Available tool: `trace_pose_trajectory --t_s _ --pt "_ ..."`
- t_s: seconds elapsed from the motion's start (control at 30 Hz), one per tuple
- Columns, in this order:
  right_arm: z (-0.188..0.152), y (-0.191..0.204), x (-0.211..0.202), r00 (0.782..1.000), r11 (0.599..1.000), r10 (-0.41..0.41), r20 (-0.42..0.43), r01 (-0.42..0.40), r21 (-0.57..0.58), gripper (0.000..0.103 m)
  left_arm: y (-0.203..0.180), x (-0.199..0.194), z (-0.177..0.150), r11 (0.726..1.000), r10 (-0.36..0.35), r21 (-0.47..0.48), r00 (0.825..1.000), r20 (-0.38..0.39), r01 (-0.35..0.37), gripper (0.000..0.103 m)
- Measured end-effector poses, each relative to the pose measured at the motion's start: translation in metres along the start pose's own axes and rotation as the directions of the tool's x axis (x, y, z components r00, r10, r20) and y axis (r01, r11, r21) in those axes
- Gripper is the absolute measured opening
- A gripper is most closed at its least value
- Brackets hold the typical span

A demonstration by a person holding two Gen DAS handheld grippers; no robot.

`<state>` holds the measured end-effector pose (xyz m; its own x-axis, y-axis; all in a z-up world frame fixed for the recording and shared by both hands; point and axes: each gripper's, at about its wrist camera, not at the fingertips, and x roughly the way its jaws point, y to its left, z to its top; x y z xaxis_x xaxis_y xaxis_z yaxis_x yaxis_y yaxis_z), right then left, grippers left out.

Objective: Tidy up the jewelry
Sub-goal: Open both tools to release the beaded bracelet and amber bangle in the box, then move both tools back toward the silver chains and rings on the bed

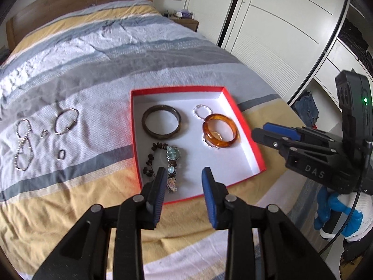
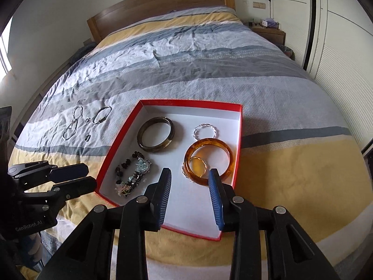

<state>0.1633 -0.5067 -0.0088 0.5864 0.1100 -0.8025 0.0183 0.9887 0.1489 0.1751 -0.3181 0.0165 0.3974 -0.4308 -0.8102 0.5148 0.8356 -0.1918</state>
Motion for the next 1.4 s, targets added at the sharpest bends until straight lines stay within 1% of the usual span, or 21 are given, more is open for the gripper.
trace_pose_trajectory --t_s 0.2,0.43,0.53,0.67,0.8,0.87,0.97,1.07,1.17,1.3,1.4 --pt "-0.02 0.004 -0.061 0.998 1.0 -0.011 0.065 0.009 0.024 0.035 -0.011 -0.057 -0.014 0.999 0.046 0.013 0.996 0.077 -0.047 0.031" --pt "-0.047 0.018 -0.116 0.993 1.0 -0.015 0.12 0.012 0.024 0.035 -0.017 -0.118 -0.04 0.996 0.086 0.02 0.982 0.166 -0.09 0.035" --pt "-0.055 0.025 -0.139 0.989 1.0 -0.015 0.15 0.012 0.022 0.035 -0.009 -0.143 -0.051 0.994 0.11 0.0 0.974 0.197 -0.112 0.035" --pt "-0.061 0.04 -0.169 0.98 1.0 -0.011 0.196 0.009 0.009 0.035 0.011 -0.178 -0.062 0.988 0.152 -0.04 0.957 0.248 -0.146 0.035" --pt "-0.06 0.059 -0.186 0.975 1.0 -0.008 0.221 0.012 -0.018 0.035 0.037 -0.208 -0.072 0.981 0.191 -0.075 0.939 0.287 -0.176 0.035" --pt "-0.058 0.069 -0.19 0.974 0.999 -0.002 0.229 0.009 -0.032 0.035 0.054 -0.221 -0.079 0.977 0.211 -0.097 0.93 0.301 -0.19 0.035" --pt "-0.054 0.088 -0.193 0.971 0.998 0.013 0.238 0.001 -0.06 0.035 0.08 -0.232 -0.089 0.969 0.243 -0.126 0.922 0.301 -0.214 0.035" --pt "-0.05 0.109 -0.189 0.971 0.995 0.039 0.237 -0.017 -0.096 0.035 0.104 -0.238 -0.103 0.959 0.278 -0.142 0.914 0.294 -0.246 0.035" --pt "-0.046 0.13 -0.178 0.974 0.991 0.062 0.218 -0.033 -0.133 0.035 0.127 -0.239 -0.115 0.948 0.309 -0.162 0.909 0.279 -0.273 0.035" --pt "-0.04 0.155 -0.158 0.978 0.984 0.094 0.187 -0.062 -0.167 0.035 0.152 -0.234 -0.123 0.939 0.331 -0.187 0.908 0.256 -0.289 0.035" --pt "-0.034 0.171 -0.141 0.98 0.978 0.113 0.162 -0.082 -0.19 0.035 0.171 -0.223 -0.122 0.933 0.337 -0.214 0.912 0.234 -0.29 0.035"
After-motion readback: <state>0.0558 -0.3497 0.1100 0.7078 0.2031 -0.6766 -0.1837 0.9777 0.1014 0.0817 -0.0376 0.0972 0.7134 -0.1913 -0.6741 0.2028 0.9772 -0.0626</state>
